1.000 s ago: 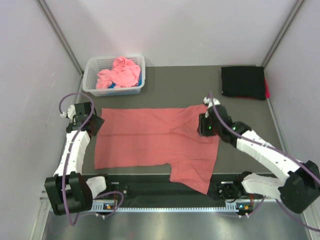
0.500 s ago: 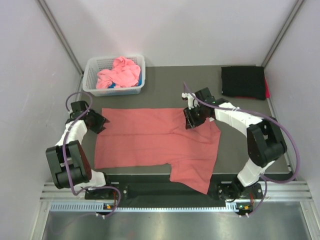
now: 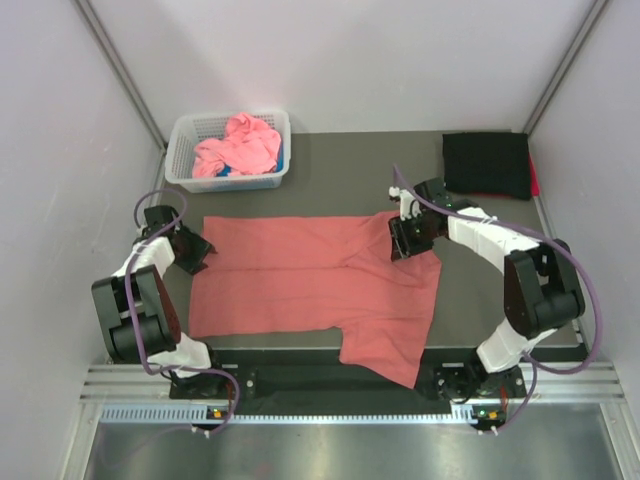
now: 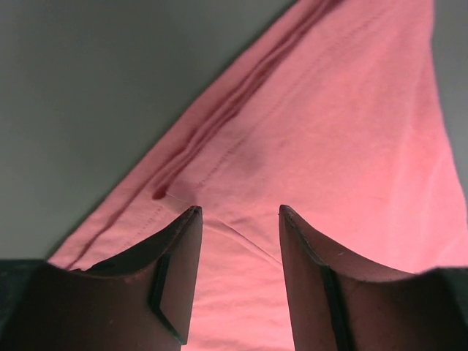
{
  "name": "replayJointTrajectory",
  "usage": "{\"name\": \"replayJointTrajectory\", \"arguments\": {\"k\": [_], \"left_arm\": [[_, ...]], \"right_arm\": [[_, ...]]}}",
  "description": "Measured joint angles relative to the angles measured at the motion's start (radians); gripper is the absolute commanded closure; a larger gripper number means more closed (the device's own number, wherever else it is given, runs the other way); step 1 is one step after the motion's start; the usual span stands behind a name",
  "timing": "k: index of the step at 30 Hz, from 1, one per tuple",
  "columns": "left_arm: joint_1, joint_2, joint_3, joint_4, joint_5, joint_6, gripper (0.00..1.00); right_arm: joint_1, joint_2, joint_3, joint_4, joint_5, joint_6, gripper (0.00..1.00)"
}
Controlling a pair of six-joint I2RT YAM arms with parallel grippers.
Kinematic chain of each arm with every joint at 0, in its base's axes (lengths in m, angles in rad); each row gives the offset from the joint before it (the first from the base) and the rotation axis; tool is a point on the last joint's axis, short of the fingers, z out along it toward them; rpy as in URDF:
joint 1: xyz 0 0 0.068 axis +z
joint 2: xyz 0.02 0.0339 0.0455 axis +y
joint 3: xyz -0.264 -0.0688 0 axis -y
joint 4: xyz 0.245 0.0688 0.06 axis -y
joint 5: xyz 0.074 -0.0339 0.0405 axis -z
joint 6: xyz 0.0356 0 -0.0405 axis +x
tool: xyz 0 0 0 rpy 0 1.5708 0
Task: Fold and stack the t-shirts
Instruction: Flatten the tshirt out
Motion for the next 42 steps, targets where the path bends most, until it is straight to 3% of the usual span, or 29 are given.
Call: {"name": "replayJointTrajectory", "arguments": {"k": [9, 20, 33, 42], "left_arm": [[0.001, 0.018, -0.001, 0.005, -0.046, -0.002, 0.46], [0.001, 0.05, -0.002, 0.024, -0.05, 0.002, 0.51], [0.001, 0.051, 0.002, 0.022, -0.073, 0.019, 0.51], [0.001, 0.048, 0.011, -0.007, -0.13, 0.024, 0.52]], "right_arm": [[0.0, 0.108, 0.0, 0.011, -0.106, -0.043, 0.59], [0.064, 0.188, 0.072, 0.103, -0.173, -0.027, 0.59], [0.154, 0.188, 0.084, 0.126, 0.039, 0.025, 0.6], [0.154, -0.053, 0.028, -0.027, 0.158, 0.065, 0.57]]}}
